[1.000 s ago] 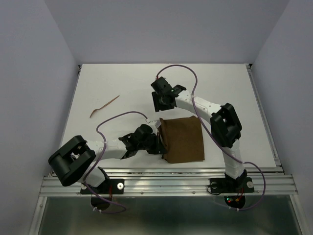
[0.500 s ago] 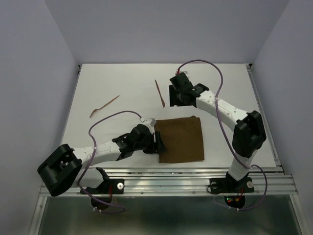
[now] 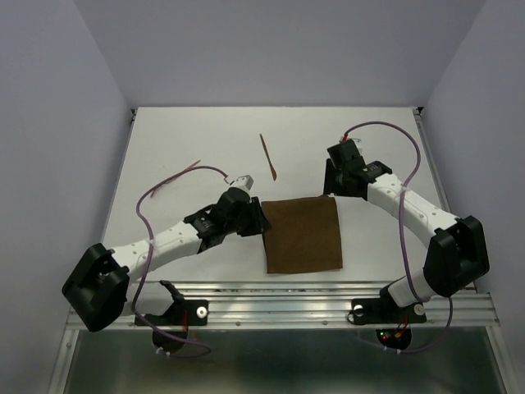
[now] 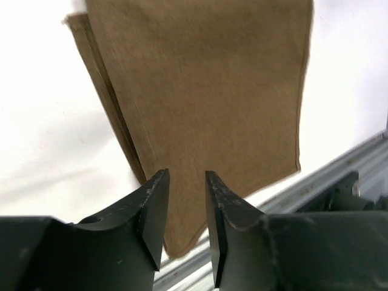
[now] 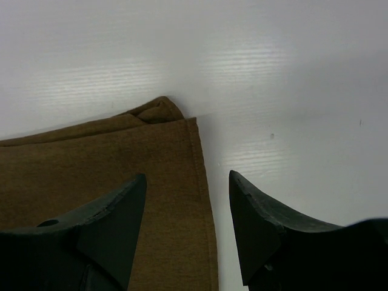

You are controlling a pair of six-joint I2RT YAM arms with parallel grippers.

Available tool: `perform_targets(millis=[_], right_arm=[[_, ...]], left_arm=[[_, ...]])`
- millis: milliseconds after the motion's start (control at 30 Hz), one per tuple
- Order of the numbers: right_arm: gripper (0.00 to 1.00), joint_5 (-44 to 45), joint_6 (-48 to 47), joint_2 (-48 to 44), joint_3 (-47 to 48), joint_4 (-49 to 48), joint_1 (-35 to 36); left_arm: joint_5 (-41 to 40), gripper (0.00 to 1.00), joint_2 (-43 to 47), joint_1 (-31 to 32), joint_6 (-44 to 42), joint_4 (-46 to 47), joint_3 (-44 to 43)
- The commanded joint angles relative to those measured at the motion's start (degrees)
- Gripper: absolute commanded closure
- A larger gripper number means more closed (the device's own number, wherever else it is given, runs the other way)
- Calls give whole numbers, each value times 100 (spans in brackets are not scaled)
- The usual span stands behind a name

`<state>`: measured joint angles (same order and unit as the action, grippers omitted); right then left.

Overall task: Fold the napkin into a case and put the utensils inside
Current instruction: Smooth out the lower triangle-folded napkin at the center of the board.

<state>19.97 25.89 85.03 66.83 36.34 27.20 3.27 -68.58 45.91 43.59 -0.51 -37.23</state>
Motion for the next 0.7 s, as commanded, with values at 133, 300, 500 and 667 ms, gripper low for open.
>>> perform_targets(millis=[133,300,500,667], right_arm=[[38,-116,136,-391,-513,-144,-101],[38,-221,127,-304,-531,-188,-101],[38,-274,100,-233,-495,-232,-101],[38,-335,74,-172,-522,-267,-101]], left_arm=[[-134,38,-1043,-750,448,-2,-478],[7,38,-1692,-900,404,104,-881],[51,38,-2072,-891,483,174,-1049],[-159,41,-2405,-891,545,60,-1242]])
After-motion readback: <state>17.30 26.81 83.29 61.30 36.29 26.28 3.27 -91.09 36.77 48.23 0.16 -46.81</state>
